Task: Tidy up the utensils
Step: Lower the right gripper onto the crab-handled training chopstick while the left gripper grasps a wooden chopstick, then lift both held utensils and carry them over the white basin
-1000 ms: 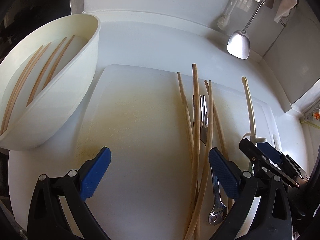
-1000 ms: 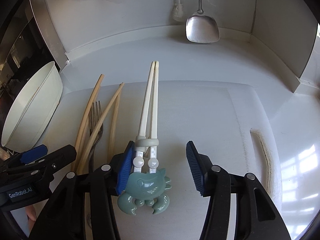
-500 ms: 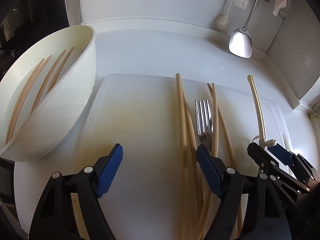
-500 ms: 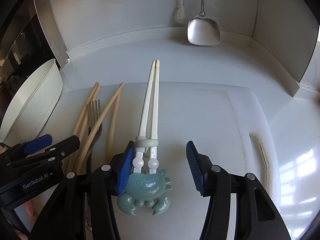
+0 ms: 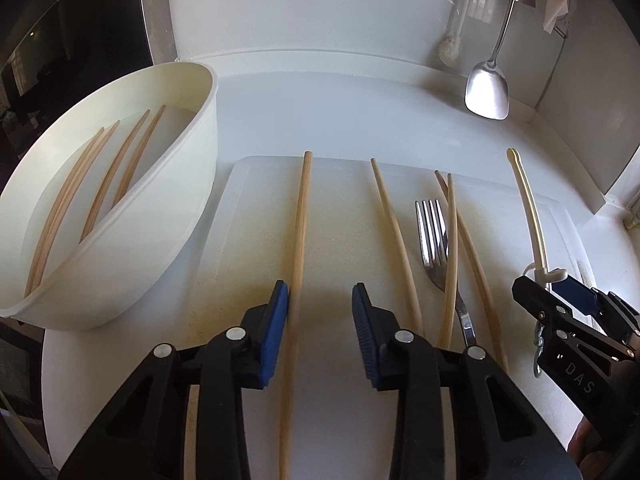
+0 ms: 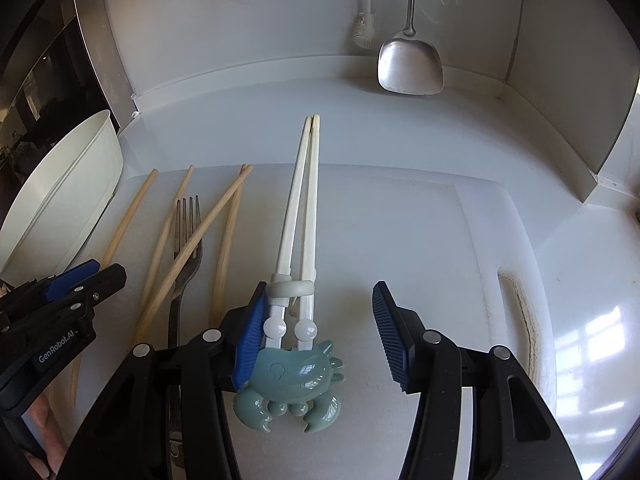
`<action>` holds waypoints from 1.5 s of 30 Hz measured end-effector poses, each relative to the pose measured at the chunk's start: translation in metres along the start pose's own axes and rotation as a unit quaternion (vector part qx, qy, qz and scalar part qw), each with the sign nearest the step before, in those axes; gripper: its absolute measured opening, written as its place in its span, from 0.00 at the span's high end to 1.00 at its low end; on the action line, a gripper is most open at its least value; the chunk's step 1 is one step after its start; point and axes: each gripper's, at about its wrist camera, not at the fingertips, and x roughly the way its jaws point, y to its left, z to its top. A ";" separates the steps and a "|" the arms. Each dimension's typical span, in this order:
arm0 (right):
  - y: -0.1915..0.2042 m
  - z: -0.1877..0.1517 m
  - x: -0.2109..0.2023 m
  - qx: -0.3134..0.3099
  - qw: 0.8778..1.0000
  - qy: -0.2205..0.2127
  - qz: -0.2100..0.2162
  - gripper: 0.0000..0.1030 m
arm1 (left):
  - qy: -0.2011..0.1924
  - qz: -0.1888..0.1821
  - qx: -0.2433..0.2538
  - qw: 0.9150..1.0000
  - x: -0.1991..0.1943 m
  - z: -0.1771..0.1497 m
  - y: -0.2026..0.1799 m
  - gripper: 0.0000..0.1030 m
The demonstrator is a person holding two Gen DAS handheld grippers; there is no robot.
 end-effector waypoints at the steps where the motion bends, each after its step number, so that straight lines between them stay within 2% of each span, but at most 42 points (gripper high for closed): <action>1: 0.001 0.000 0.000 -0.002 1.000 0.000 -0.002 0.51 | -0.001 0.001 0.001 1.000 0.000 0.001 0.001 0.74; 6: 0.004 0.002 0.002 -0.012 1.000 -0.001 -0.013 0.51 | -0.013 0.002 0.016 1.000 0.001 0.001 -0.003 0.83; 8: 0.004 0.001 0.001 -0.015 1.000 -0.001 -0.012 0.53 | -0.017 0.002 0.024 1.000 0.000 -0.001 -0.005 0.93; 13: 0.007 -0.002 -0.001 -0.019 1.000 -0.005 -0.011 0.77 | -0.014 -0.009 0.021 1.000 0.000 -0.002 -0.003 0.93; 14: 0.007 -0.002 -0.002 -0.019 1.000 -0.005 -0.011 0.78 | -0.013 -0.010 0.019 1.000 0.000 -0.002 -0.002 0.93; 22: 0.003 -0.008 -0.008 0.005 1.000 -0.009 0.013 0.79 | -0.003 -0.034 -0.008 0.999 -0.005 -0.005 0.005 0.93; 33: 0.000 -0.008 -0.034 0.021 0.999 -0.029 0.022 0.79 | -0.022 -0.051 -0.015 0.998 -0.033 -0.002 0.005 0.93; 41: 0.005 -0.002 -0.071 0.017 0.998 -0.051 0.027 0.79 | -0.038 -0.058 -0.023 0.997 -0.071 0.000 0.008 0.93; 45: 0.012 0.007 -0.095 0.009 0.997 -0.065 0.043 0.79 | -0.051 -0.054 -0.034 0.997 -0.099 0.007 0.015 0.93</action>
